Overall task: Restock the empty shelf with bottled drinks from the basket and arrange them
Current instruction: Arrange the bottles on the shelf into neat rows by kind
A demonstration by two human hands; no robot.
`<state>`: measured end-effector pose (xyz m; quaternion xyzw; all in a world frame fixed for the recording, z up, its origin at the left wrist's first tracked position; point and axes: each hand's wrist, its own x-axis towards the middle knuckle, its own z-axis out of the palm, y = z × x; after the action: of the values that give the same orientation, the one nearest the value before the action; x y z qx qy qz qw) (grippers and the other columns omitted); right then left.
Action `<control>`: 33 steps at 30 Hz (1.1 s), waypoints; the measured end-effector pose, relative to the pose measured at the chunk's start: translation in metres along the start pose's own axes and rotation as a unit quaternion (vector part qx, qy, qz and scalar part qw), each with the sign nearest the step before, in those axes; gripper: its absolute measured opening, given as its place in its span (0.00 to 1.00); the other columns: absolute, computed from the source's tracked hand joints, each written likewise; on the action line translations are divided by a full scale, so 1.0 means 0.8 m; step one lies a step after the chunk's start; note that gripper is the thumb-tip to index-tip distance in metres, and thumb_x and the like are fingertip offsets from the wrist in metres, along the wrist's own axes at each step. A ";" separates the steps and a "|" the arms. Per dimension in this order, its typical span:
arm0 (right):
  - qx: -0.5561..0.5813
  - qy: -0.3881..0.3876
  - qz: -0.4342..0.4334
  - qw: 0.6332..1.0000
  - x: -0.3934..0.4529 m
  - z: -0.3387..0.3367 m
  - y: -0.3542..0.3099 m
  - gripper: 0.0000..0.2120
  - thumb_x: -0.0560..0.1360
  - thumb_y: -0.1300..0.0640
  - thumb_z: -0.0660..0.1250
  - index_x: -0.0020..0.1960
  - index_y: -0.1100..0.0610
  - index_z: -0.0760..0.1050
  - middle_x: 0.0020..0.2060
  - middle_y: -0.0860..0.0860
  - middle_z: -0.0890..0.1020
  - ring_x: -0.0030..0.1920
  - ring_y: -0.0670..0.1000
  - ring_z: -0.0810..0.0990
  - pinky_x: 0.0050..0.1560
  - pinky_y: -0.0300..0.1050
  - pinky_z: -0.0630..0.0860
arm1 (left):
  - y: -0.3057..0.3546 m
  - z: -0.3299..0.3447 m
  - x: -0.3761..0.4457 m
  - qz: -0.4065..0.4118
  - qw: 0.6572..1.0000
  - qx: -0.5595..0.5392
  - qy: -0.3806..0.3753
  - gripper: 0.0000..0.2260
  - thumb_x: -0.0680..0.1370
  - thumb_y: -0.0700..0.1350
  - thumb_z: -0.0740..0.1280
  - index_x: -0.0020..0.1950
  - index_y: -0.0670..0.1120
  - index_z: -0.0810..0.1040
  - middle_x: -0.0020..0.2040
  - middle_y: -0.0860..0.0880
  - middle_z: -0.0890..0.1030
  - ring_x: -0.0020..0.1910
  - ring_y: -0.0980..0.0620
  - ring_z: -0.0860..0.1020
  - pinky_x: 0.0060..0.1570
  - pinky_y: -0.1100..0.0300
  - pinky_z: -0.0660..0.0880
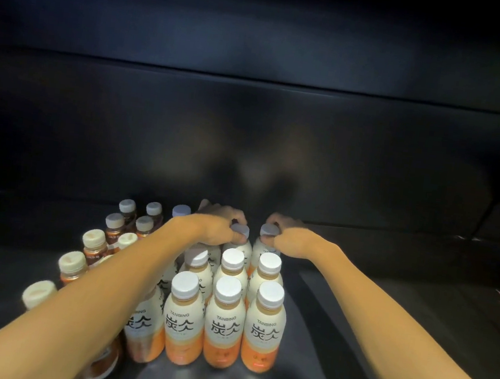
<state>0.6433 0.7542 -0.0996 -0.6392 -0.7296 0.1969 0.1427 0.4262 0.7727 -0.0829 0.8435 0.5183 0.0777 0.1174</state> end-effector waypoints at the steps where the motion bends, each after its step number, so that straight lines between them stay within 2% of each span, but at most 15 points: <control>1: 0.004 -0.002 -0.004 1.000 -0.003 0.001 0.001 0.17 0.78 0.45 0.69 0.64 0.47 0.71 0.54 0.50 0.79 0.51 0.50 0.79 0.55 0.51 0.79 | -0.002 0.001 -0.002 -0.001 1.000 0.000 -0.004 0.13 0.77 0.61 0.66 0.59 0.61 0.74 0.47 0.59 0.78 0.52 0.51 0.74 0.62 0.51 0.59; 5: 0.041 -0.011 -0.014 0.999 -0.020 0.003 0.002 0.17 0.76 0.44 0.69 0.62 0.45 0.71 0.55 0.48 0.79 0.53 0.49 0.78 0.56 0.50 0.79 | -0.002 0.002 -0.018 0.015 1.000 -0.023 -0.011 0.12 0.77 0.61 0.66 0.59 0.61 0.75 0.46 0.61 0.77 0.53 0.51 0.75 0.66 0.49 0.57; 10: 0.073 -0.006 -0.009 0.997 -0.034 0.003 0.000 0.18 0.76 0.43 0.67 0.63 0.46 0.72 0.58 0.49 0.79 0.55 0.50 0.79 0.57 0.51 0.79 | 0.005 0.006 -0.033 0.006 0.997 -0.073 0.008 0.12 0.78 0.57 0.65 0.60 0.59 0.76 0.46 0.61 0.77 0.55 0.51 0.76 0.62 0.52 0.65; 15: 0.082 0.008 -0.002 0.997 -0.038 0.007 -0.002 0.17 0.76 0.42 0.65 0.62 0.46 0.73 0.57 0.49 0.80 0.54 0.50 0.79 0.60 0.54 0.79 | 0.014 0.006 -0.048 0.008 0.997 -0.070 0.002 0.15 0.83 0.55 0.58 0.68 0.57 0.73 0.53 0.55 0.78 0.56 0.52 0.74 0.61 0.56 0.61; 21: 0.068 -0.002 0.000 0.998 -0.040 0.006 -0.005 0.18 0.77 0.42 0.65 0.63 0.47 0.72 0.58 0.50 0.79 0.54 0.51 0.79 0.61 0.55 0.79 | 0.016 0.006 -0.052 0.005 0.996 -0.088 -0.024 0.16 0.84 0.55 0.56 0.70 0.54 0.72 0.57 0.54 0.78 0.58 0.53 0.74 0.59 0.58 0.62; 23: 0.067 0.000 -0.001 0.998 -0.040 0.006 -0.005 0.17 0.78 0.43 0.65 0.63 0.48 0.72 0.59 0.51 0.80 0.55 0.51 0.79 0.61 0.55 0.79 | 0.016 0.007 -0.054 0.002 0.995 -0.096 -0.039 0.19 0.85 0.56 0.55 0.73 0.54 0.70 0.61 0.53 0.77 0.63 0.50 0.74 0.63 0.56 0.63; 24: 0.065 0.003 -0.001 0.998 -0.040 0.006 -0.005 0.17 0.78 0.42 0.65 0.64 0.48 0.72 0.59 0.51 0.80 0.55 0.51 0.79 0.61 0.54 0.79 | 0.014 0.007 -0.054 0.001 0.994 -0.094 -0.047 0.21 0.84 0.58 0.55 0.76 0.54 0.68 0.67 0.51 0.76 0.68 0.47 0.73 0.68 0.54 0.63; 26: 0.058 0.005 0.000 0.998 -0.044 0.007 -0.008 0.20 0.80 0.40 0.63 0.67 0.50 0.72 0.62 0.51 0.79 0.57 0.51 0.79 0.62 0.53 0.79 | 0.007 0.007 -0.054 -0.002 0.996 -0.072 -0.058 0.26 0.83 0.62 0.53 0.80 0.56 0.61 0.77 0.50 0.69 0.75 0.45 0.67 0.76 0.45 0.59; 27: 0.054 0.008 0.003 0.998 -0.047 0.007 -0.010 0.24 0.81 0.38 0.61 0.69 0.51 0.71 0.64 0.51 0.79 0.58 0.51 0.79 0.62 0.52 0.79 | 0.004 0.006 -0.055 -0.003 0.996 -0.061 -0.058 0.27 0.83 0.63 0.53 0.80 0.57 0.59 0.78 0.49 0.67 0.76 0.45 0.66 0.76 0.42 0.59; 30: 0.040 0.053 -0.015 0.998 -0.063 0.009 -0.028 0.30 0.80 0.35 0.61 0.75 0.52 0.66 0.69 0.51 0.77 0.64 0.53 0.78 0.61 0.49 0.78 | 0.005 -0.007 -0.072 0.015 0.999 -0.036 -0.018 0.26 0.83 0.61 0.55 0.80 0.55 0.61 0.76 0.49 0.70 0.74 0.47 0.69 0.74 0.42 0.60; 33: 0.029 0.144 -0.107 0.983 -0.096 0.011 -0.058 0.25 0.80 0.38 0.64 0.71 0.50 0.71 0.64 0.49 0.79 0.63 0.50 0.78 0.60 0.49 0.78 | 0.001 -0.023 -0.106 0.047 0.995 0.012 0.087 0.21 0.83 0.60 0.56 0.75 0.57 0.69 0.68 0.54 0.76 0.69 0.50 0.71 0.68 0.42 0.61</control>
<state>0.6097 0.6728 -0.0826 -0.5747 -0.7595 0.1074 0.2852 0.3839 0.6987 -0.0662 0.8581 0.4875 0.1502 0.0578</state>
